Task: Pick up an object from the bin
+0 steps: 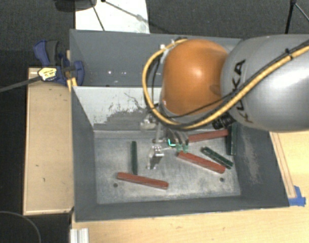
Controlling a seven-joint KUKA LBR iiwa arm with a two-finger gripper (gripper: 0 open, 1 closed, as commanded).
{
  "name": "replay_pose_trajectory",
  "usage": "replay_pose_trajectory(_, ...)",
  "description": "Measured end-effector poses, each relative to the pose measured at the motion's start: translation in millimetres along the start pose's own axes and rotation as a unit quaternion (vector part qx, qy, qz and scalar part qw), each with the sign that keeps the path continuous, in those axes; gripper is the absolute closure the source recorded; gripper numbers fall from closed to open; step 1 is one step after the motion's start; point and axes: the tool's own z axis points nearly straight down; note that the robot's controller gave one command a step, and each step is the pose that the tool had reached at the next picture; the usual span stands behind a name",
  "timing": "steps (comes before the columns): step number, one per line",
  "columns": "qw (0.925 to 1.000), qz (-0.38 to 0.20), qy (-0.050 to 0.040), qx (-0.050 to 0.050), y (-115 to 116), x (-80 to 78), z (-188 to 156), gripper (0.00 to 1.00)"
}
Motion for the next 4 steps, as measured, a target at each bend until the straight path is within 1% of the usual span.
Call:
replay_pose_trajectory(1,1.0000,0.002,-0.0042,-0.001,-1.0,-1.8,-4.5,0.00)
replay_pose_trajectory(2,0.9993,-0.038,-0.0065,-0.001,2.8,4.2,32.2,0.00)
replay_pose_trajectory(3,0.9988,-0.048,-0.0066,-0.001,4.7,6.6,44.9,0.00)
replay_pose_trajectory(4,0.9982,-0.060,-0.0024,0.000,8.9,-22.3,73.3,0.00)
